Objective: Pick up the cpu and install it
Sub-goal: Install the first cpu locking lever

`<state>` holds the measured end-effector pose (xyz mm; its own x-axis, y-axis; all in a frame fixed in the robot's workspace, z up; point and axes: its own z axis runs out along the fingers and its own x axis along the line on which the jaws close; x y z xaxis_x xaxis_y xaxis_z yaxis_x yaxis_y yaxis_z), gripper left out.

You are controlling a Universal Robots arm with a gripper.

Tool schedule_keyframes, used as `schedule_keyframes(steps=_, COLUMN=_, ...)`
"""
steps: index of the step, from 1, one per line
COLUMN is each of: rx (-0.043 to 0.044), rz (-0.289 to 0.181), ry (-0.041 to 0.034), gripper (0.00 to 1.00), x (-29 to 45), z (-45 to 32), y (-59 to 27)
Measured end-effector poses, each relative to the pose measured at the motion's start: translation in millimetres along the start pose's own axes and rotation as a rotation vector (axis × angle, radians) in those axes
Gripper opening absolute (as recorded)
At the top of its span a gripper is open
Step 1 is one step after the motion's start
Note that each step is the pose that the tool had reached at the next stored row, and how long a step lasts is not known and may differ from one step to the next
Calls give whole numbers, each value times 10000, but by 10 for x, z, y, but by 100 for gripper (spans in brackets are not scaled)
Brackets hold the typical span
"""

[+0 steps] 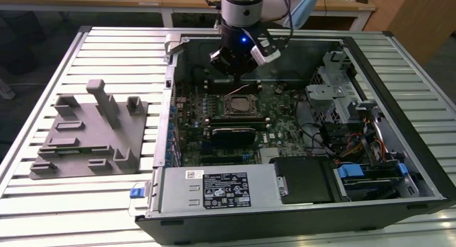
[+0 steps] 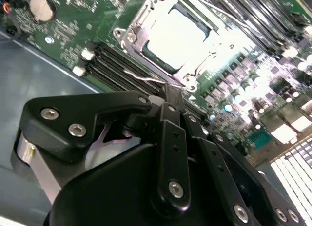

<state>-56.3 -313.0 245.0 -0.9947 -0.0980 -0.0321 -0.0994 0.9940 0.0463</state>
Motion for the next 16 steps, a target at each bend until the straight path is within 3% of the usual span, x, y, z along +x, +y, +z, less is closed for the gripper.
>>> schedule_keyframes(steps=16, rx=0, rz=18, ry=-1, gripper=11, x=-95, z=114, y=11)
